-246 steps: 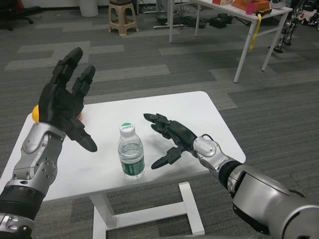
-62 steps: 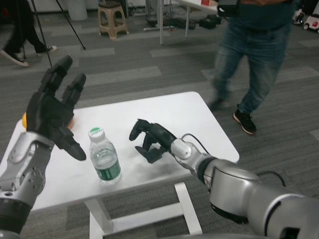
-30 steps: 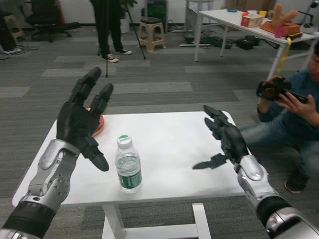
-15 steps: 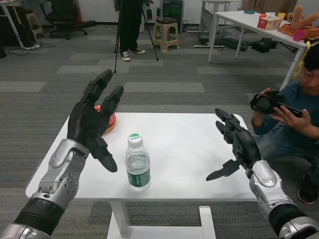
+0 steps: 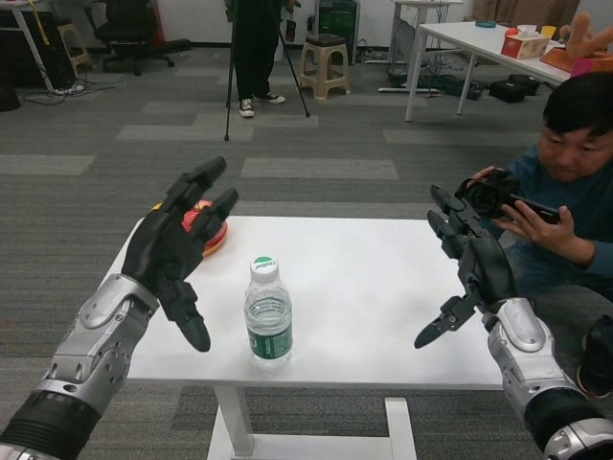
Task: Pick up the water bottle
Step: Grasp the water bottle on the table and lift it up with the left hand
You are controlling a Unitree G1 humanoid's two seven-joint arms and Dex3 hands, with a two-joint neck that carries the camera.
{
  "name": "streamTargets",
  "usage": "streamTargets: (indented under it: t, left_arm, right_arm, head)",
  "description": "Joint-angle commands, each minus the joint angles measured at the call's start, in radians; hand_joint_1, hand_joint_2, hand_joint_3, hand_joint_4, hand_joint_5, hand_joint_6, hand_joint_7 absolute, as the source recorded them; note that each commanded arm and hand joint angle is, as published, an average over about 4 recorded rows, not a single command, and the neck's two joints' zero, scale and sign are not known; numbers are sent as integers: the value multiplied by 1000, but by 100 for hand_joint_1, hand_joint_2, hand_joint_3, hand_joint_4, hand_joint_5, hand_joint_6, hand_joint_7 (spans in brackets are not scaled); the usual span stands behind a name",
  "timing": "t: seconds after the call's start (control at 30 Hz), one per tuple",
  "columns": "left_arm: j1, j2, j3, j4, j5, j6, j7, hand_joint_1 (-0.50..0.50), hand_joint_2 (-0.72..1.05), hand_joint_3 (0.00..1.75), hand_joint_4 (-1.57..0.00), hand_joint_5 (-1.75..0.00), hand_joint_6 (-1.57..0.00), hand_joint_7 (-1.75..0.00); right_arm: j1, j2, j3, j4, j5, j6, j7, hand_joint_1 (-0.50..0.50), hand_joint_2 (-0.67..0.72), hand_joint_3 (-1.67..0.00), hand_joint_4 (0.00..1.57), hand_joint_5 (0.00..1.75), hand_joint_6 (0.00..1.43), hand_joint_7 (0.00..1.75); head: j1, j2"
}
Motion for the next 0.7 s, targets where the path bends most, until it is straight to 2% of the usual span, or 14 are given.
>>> streamTargets:
  t: [0.03,0.23,0.4,0.53,0.6,0.7]
  left_arm:
    - [22,4,14,-18,81,67,-14,-50,-64,9,0,-21,0,-42]
    - [5,-59,0,46,116,82,-61,-50,-64,9,0,-21,0,-42]
    - [-48,-67,-88,164,123,63,-70,-50,-64,9,0,-23,0,-42]
    - [-97,-78,-165,278,100,19,-73,-50,-64,9,0,-21,0,-42]
    - [-112,-83,-185,321,92,0,-74,-50,-64,9,0,-26,0,-42]
    - [-128,-86,-207,370,86,-12,-73,-50,-64,9,0,-23,0,-42]
  right_arm:
    - [20,-13,-27,-20,2,-13,-6,-50,47,-8,0,0,0,10]
    - [39,-18,-51,-67,2,-13,-13,-50,47,-8,0,0,0,12]
    - [61,-25,-63,-125,2,-13,-39,-50,41,-8,0,0,0,12]
    - [75,-26,-64,-159,2,-13,-48,-50,41,-8,0,0,0,9]
    - [82,-26,-64,-171,2,-13,-49,-50,41,-8,0,0,0,10]
    - [88,-24,-65,-183,2,-13,-51,-50,41,-8,0,0,0,12]
  head:
    - [-1,-2]
    - [-2,-13]
    - [-8,-14]
    - [-10,-13]
    - [-9,-12]
    - [-9,-13]
